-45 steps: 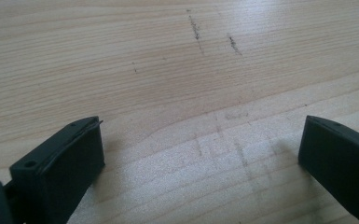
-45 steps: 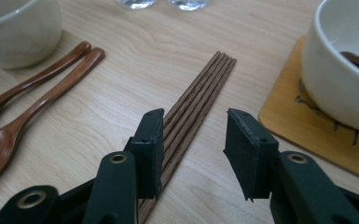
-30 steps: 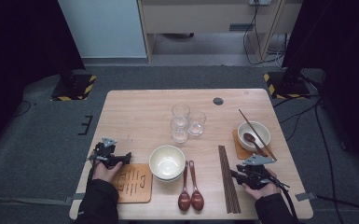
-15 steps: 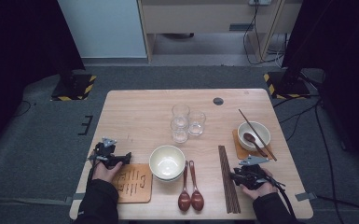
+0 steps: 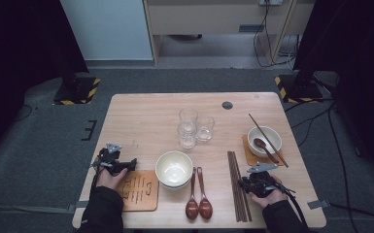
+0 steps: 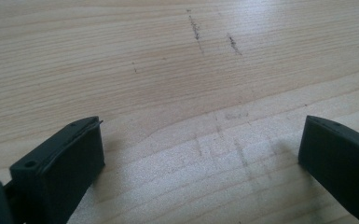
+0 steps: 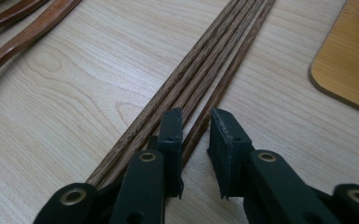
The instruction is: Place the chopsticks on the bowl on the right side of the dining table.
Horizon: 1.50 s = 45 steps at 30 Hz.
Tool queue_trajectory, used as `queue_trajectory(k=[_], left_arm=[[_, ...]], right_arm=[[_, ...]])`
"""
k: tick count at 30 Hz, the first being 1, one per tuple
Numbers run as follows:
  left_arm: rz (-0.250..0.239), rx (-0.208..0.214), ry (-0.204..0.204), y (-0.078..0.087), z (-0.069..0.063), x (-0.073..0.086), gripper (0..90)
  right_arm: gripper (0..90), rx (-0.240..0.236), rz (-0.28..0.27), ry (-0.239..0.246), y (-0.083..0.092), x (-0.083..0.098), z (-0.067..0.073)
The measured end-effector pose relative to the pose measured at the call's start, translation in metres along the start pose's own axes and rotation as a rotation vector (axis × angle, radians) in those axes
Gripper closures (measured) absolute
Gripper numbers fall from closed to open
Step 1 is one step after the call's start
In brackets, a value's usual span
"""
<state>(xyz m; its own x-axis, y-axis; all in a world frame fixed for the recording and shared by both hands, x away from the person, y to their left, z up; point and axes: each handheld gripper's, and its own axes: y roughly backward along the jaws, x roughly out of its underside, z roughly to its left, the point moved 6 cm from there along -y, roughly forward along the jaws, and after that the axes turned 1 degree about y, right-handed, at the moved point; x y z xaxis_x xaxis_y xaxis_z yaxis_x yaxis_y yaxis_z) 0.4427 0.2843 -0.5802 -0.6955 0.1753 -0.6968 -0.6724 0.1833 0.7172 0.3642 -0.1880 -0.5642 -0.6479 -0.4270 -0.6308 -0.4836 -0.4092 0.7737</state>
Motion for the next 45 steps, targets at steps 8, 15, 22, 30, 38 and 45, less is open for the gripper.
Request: queue_trajectory(k=[8, 15, 22, 30, 38, 45], left_arm=[[0.0, 0.0, 0.0, 0.0, 0.0, 0.0, 0.0], [0.0, 0.0, 0.0, 0.0, 0.0, 0.0, 0.0], [0.0, 0.0, 0.0, 0.0, 0.0, 0.0, 0.0], [0.0, 0.0, 0.0, 0.0, 0.0, 0.0, 0.0], [0.0, 0.0, 0.0, 0.0, 0.0, 0.0, 0.0], [0.0, 0.0, 0.0, 0.0, 0.0, 0.0, 0.0]], right_arm=[[80.5, 0.012, 0.006, -0.013, 0.003, 0.001, -0.004], [83.0, 0.031, 0.014, -0.025, 0.005, 0.003, -0.008], [84.2, 0.065, 0.025, -0.047, 0.008, 0.005, -0.018], [85.0, 0.089, 0.022, -0.073, 0.011, 0.005, -0.028], [85.0, 0.103, 0.015, -0.068, 0.008, 0.003, -0.035], [82.1, 0.118, -0.008, -0.064, 0.01, 0.003, -0.034]])
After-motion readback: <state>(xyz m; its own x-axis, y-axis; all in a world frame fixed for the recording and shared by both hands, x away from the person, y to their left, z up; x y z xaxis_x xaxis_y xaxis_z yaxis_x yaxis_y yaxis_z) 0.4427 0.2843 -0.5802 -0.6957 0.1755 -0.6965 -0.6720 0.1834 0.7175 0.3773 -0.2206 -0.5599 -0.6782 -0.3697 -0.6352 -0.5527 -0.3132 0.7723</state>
